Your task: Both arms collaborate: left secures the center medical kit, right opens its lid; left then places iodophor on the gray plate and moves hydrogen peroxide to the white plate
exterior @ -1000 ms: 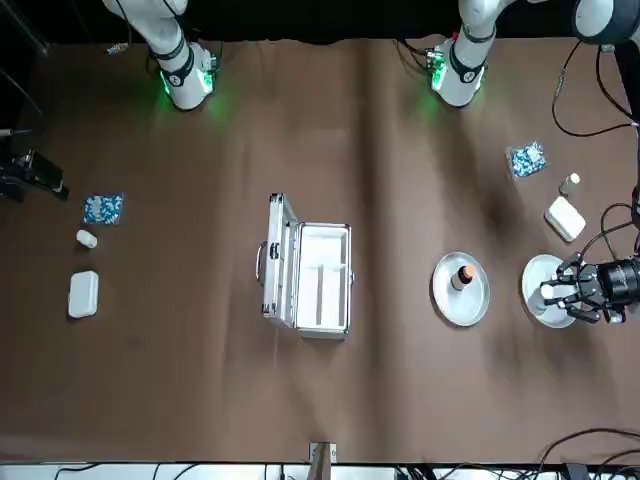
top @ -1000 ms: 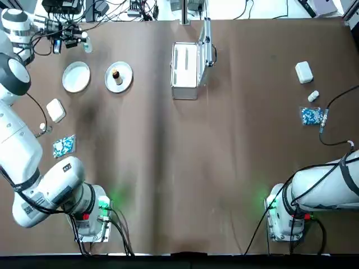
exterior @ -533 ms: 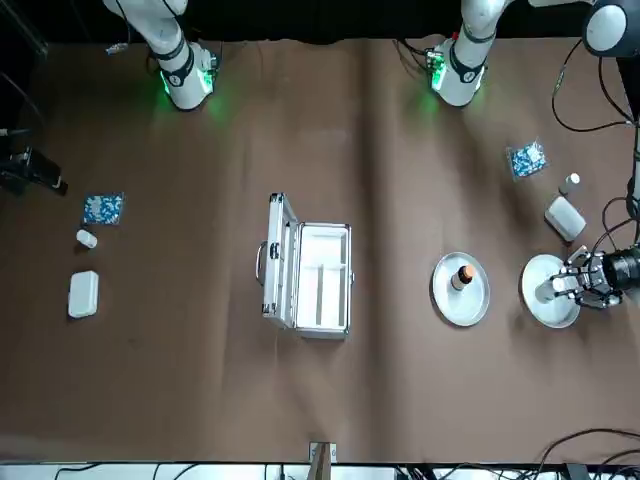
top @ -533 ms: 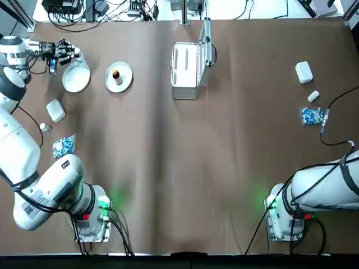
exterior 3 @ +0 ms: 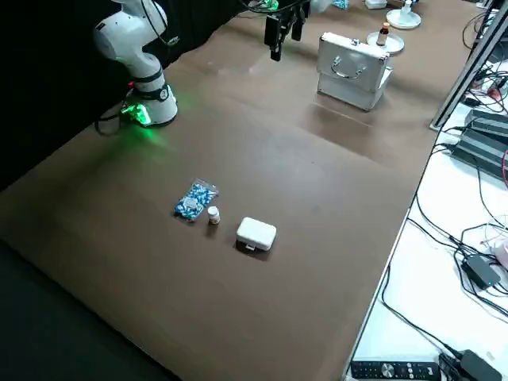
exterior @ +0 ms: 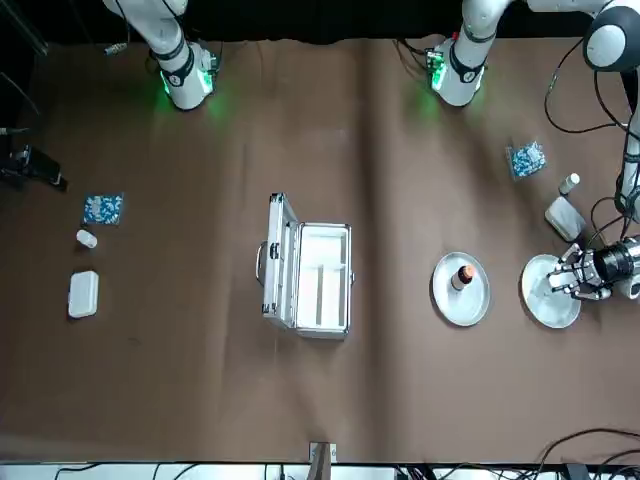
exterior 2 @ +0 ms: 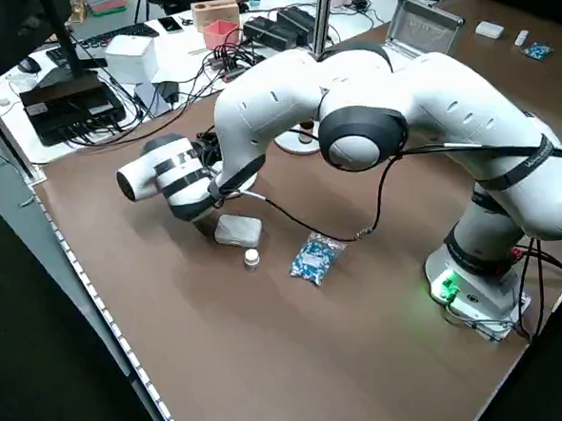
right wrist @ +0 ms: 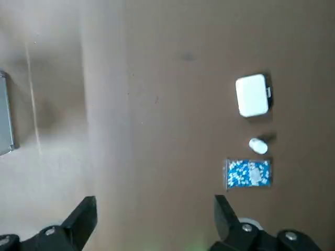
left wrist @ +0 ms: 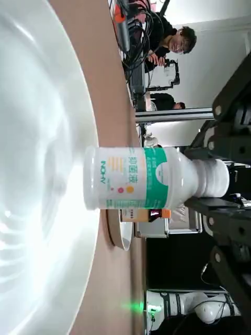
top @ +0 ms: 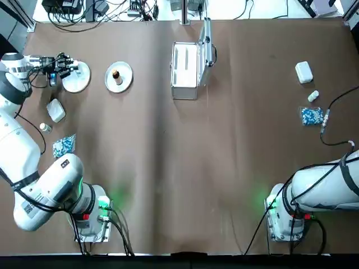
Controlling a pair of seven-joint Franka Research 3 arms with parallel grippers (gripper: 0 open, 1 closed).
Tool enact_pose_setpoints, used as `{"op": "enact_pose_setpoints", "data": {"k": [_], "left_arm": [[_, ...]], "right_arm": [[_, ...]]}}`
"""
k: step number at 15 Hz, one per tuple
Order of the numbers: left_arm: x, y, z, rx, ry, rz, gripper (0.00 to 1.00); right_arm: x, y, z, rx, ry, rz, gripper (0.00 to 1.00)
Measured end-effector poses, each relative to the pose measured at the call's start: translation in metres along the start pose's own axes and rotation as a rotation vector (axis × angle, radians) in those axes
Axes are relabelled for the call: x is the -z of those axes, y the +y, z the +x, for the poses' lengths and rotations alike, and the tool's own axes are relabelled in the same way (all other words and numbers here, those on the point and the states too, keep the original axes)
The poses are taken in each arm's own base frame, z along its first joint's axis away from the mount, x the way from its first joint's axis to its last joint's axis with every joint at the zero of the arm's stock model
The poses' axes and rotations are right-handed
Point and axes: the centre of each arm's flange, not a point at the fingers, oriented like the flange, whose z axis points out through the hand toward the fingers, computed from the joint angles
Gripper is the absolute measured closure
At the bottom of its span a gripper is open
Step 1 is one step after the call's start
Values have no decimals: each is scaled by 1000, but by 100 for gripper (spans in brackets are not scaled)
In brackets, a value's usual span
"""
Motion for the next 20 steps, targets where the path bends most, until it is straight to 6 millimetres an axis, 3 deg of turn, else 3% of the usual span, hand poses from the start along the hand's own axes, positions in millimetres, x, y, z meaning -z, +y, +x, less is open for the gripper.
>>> {"op": "enact_pose_setpoints", "data": {"k": [4, 8, 15, 19, 20], "left_arm": [[13, -4, 7, 8, 8, -20, 68], [21, -8, 18, 18, 13, -33, 68], [37, -14, 28, 26, 8, -67, 68], [36, -12, 30, 27, -15, -90, 66], [36, -11, 29, 26, -17, -93, 59]], "right_arm": [[4, 13, 2, 34, 31, -2, 1], [6, 11, 4, 84, 50, -4, 1], [21, -21, 5, 152, 85, -8, 1], [21, -24, 5, 157, 89, -9, 1], [22, -24, 6, 157, 93, -9, 1]]}}
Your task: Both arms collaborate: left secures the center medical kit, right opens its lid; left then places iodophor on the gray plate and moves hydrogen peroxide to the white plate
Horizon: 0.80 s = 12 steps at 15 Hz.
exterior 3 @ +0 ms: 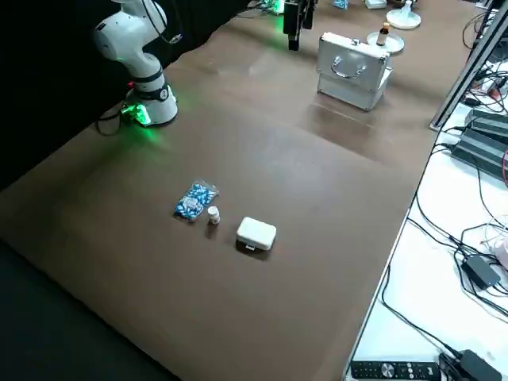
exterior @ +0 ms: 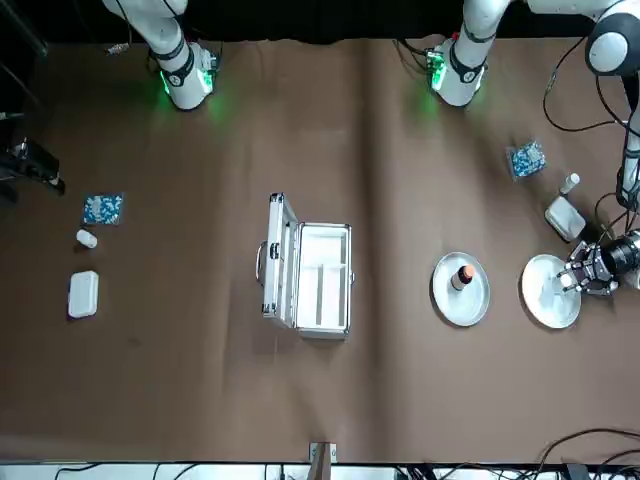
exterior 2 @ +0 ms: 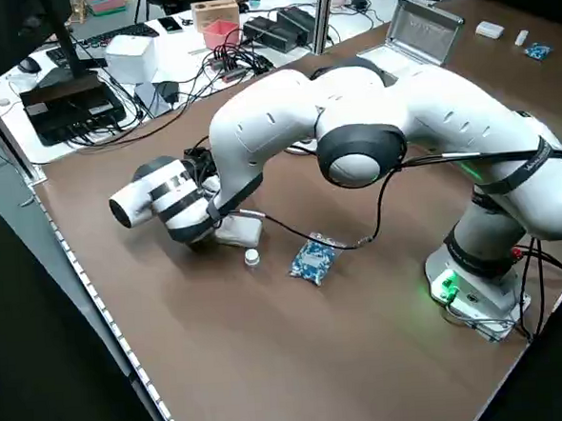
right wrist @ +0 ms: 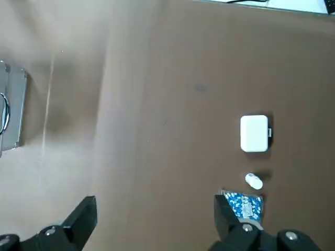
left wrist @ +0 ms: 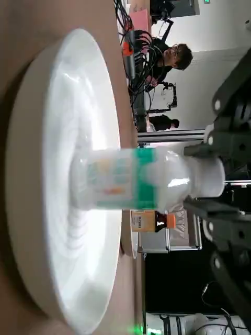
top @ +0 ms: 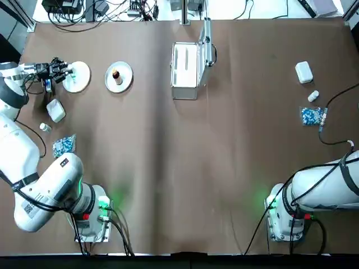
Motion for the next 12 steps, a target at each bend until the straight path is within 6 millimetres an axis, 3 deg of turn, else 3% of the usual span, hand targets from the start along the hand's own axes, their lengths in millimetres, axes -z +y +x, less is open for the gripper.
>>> {"op": "enact_pose_setpoints", "data": {"k": [2, 3, 6, 9, 12], "left_arm": [[-1, 2, -3, -6, -1, -1, 42], [-2, 6, -7, -17, 0, -1, 24], [0, 16, -25, -52, 9, 0, 0], [-9, 26, -55, -99, 77, 70, 0], [-31, 38, -93, -159, 166, 166, 0]], "right_arm": [[0, -2, 1, 8, 3, -1, 1], [0, -7, 2, 18, 4, -4, 1], [1, -7, 2, 22, 3, -33, 1], [4, -4, 6, 21, 38, -50, 1], [7, 0, 7, 14, 60, -55, 1]]}}
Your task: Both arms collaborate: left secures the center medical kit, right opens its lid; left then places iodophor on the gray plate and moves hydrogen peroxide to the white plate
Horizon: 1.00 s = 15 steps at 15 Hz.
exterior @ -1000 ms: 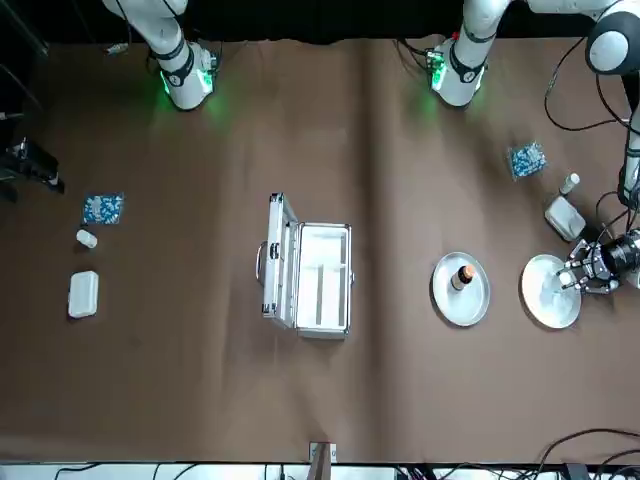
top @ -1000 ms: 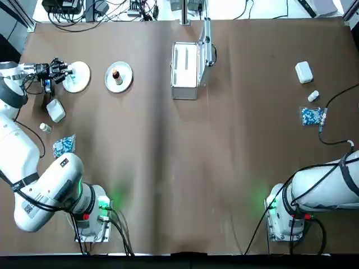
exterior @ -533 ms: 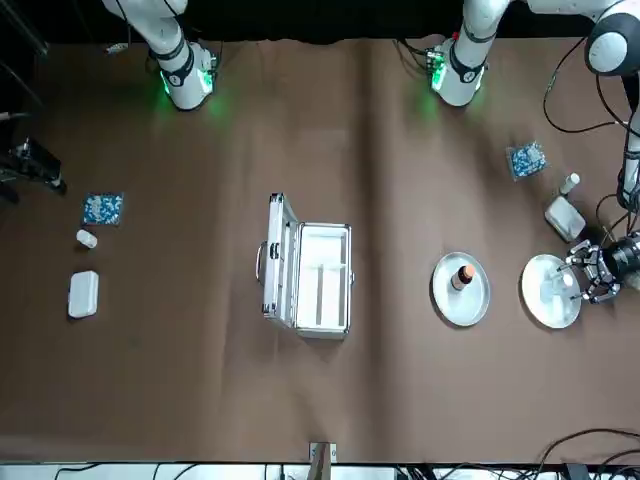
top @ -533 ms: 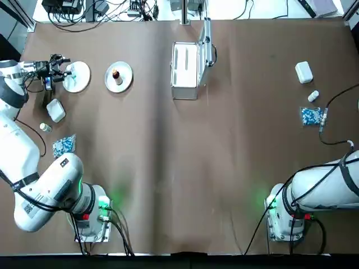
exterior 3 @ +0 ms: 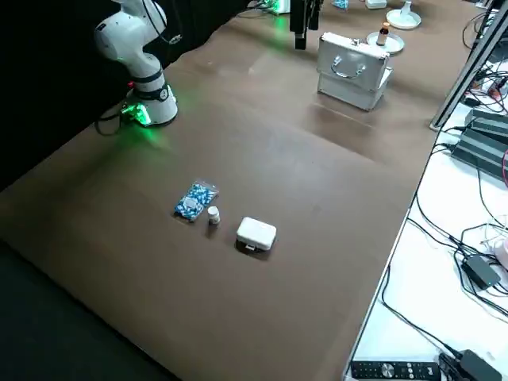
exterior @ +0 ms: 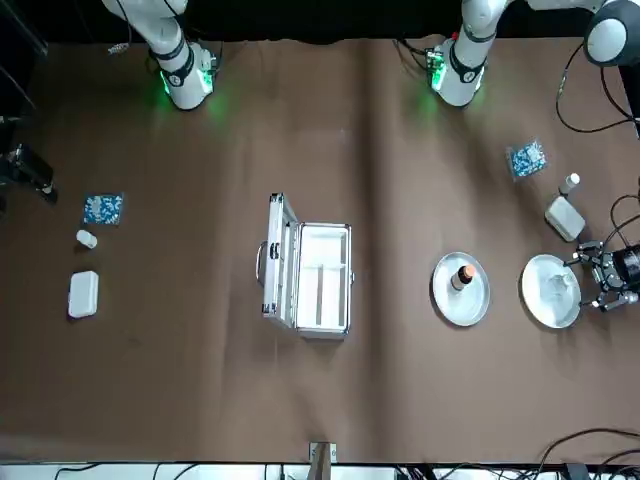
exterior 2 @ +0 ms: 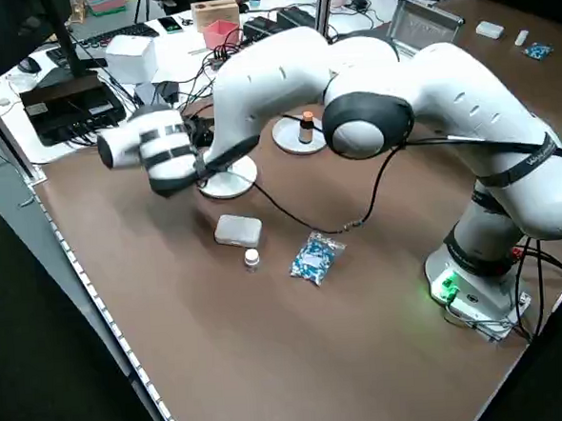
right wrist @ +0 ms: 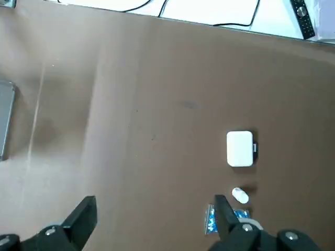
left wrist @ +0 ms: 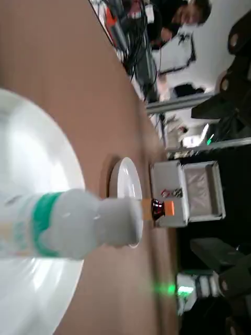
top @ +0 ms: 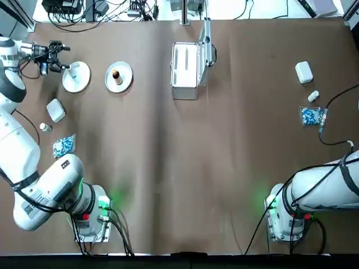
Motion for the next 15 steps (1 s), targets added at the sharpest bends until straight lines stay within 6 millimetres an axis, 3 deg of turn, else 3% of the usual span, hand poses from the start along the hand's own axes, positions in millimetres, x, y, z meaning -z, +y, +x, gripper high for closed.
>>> {"op": "enact_pose_setpoints", "data": {"k": [3, 10, 15], "left_arm": [[-28, 25, -42, -70, 104, 105, 0], [-132, 75, -148, -286, 337, 354, 0], [-188, 89, -233, -459, 505, 502, 0]], "right_arm": [[0, 4, 0, -8, 5, -2, 1], [2, 8, 1, -13, 26, -6, 1], [1, 13, 0, -23, 20, -7, 1]]}}
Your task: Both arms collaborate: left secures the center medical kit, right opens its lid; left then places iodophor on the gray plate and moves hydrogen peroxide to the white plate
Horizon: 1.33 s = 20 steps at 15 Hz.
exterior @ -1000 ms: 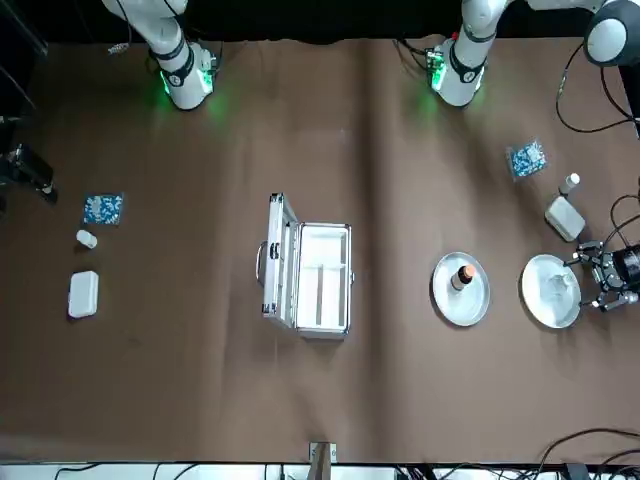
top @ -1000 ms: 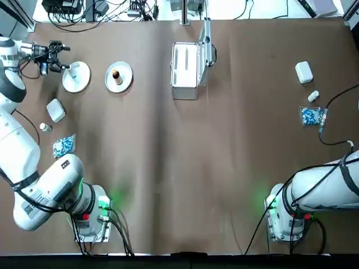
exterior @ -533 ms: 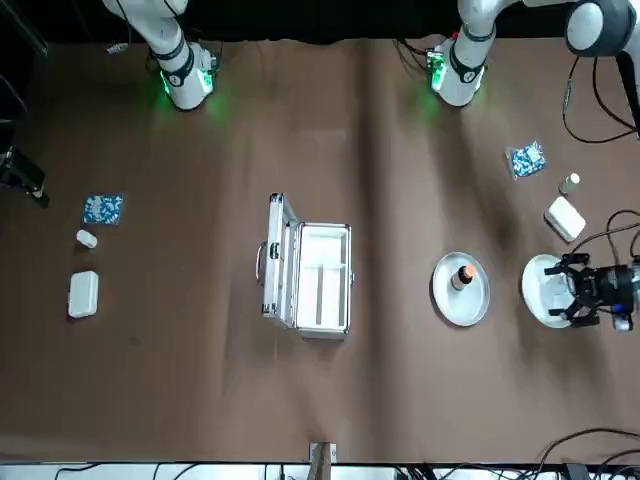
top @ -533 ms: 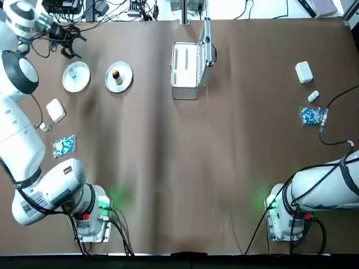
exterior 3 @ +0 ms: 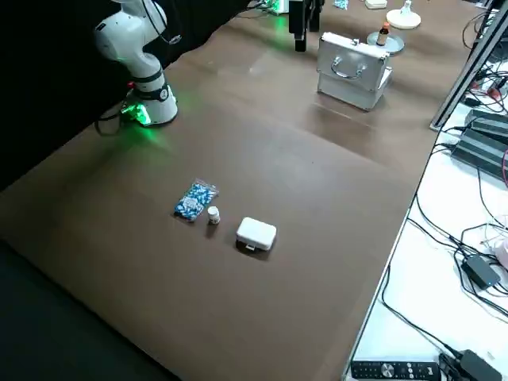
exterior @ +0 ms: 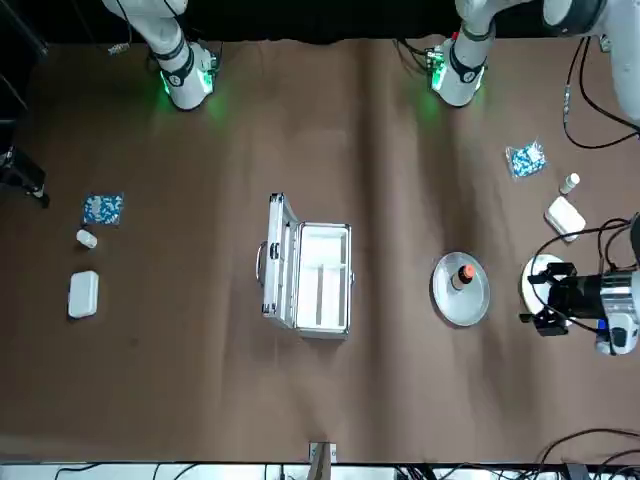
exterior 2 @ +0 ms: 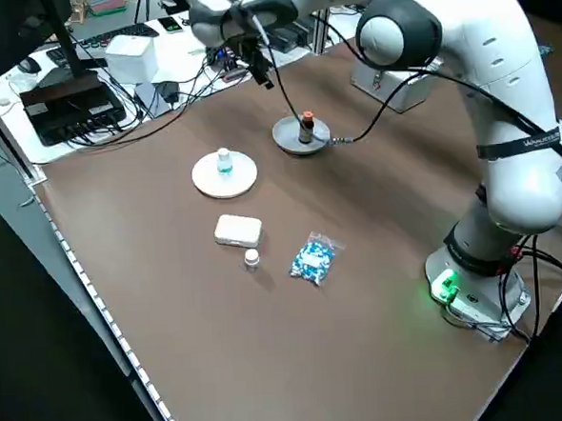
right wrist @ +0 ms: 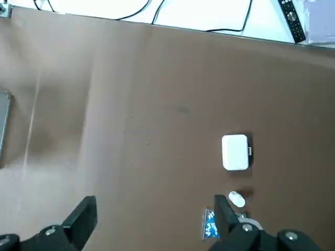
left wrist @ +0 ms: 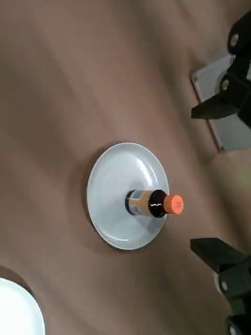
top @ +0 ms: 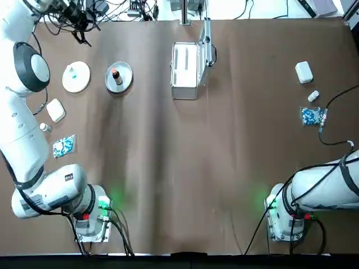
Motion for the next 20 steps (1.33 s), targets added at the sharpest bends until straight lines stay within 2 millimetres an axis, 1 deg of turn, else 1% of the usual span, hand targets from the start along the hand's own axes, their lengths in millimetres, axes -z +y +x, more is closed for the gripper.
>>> {"op": "enact_pose_setpoints", "data": {"k": [3, 5, 6, 8, 9, 11, 14, 17, 20], "left_arm": [[-8, 36, -50, -103, 78, 88, 0], [-10, 58, -88, -177, 139, 143, 0], [-9, 77, -129, -249, 201, 188, 0], [-7, 89, -161, -305, 253, 221, 0], [-5, 93, -173, -328, 279, 237, 0], [-3, 99, -192, -373, 330, 268, 0], [5, 103, -211, -412, 373, 283, 0], [18, 103, -226, -505, 384, 289, 0], [27, 99, -234, -623, 392, 321, 0]], "right_arm": [[-1, 10, -2, -18, -4, -2, 1], [-2, 13, -3, -23, -7, -2, 1], [-2, 13, -3, -22, -7, -2, 1], [-1, 12, -3, -21, -6, -2, 1], [-1, 12, -3, -20, -6, -2, 1], [-1, 12, -3, -20, -6, -2, 1], [-1, 13, -3, -22, -7, -2, 1], [-1, 13, -3, -23, -7, -2, 1], [-2, 16, -4, -29, -8, -3, 1]]}}
